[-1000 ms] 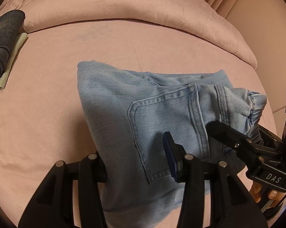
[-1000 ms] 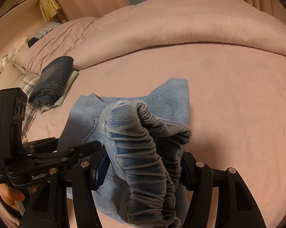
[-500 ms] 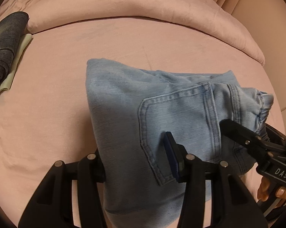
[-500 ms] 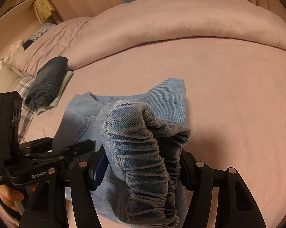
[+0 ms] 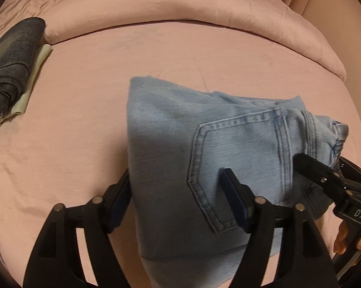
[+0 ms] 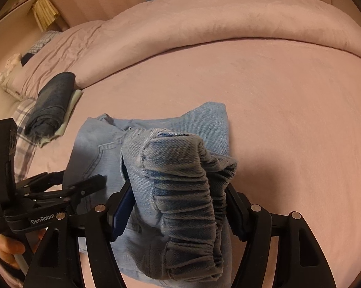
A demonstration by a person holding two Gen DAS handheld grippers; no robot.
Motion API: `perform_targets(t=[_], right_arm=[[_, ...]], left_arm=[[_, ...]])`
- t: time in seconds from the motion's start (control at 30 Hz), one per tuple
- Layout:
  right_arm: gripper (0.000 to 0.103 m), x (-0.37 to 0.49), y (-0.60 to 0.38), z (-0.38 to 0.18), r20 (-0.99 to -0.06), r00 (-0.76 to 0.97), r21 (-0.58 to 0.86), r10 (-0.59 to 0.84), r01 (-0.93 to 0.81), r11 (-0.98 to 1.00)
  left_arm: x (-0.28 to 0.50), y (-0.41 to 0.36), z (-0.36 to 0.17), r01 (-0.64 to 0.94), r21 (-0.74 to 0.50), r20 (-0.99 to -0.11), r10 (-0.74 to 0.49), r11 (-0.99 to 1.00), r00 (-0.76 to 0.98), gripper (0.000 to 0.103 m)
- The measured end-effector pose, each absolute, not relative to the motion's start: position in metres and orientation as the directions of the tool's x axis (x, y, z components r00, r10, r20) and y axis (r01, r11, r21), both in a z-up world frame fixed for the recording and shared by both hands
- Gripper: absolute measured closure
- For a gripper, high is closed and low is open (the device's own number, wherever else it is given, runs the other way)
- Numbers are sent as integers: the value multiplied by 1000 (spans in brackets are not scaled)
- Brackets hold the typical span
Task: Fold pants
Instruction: 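Lower the jeans onto the bed and open both tools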
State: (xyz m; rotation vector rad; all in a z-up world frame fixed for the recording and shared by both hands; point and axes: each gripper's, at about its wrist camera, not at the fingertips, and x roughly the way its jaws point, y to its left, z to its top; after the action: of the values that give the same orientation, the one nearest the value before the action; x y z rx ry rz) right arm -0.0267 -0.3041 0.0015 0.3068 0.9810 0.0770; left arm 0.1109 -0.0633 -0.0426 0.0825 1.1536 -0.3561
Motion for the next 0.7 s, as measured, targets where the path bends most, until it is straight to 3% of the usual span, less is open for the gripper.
perform_targets(t=[0.7], right_arm=[[31, -49, -319, 17, -802, 589, 207, 98, 119, 971]], left_arm=[[90, -55, -30, 271, -82, -906, -185, 959, 380, 15]])
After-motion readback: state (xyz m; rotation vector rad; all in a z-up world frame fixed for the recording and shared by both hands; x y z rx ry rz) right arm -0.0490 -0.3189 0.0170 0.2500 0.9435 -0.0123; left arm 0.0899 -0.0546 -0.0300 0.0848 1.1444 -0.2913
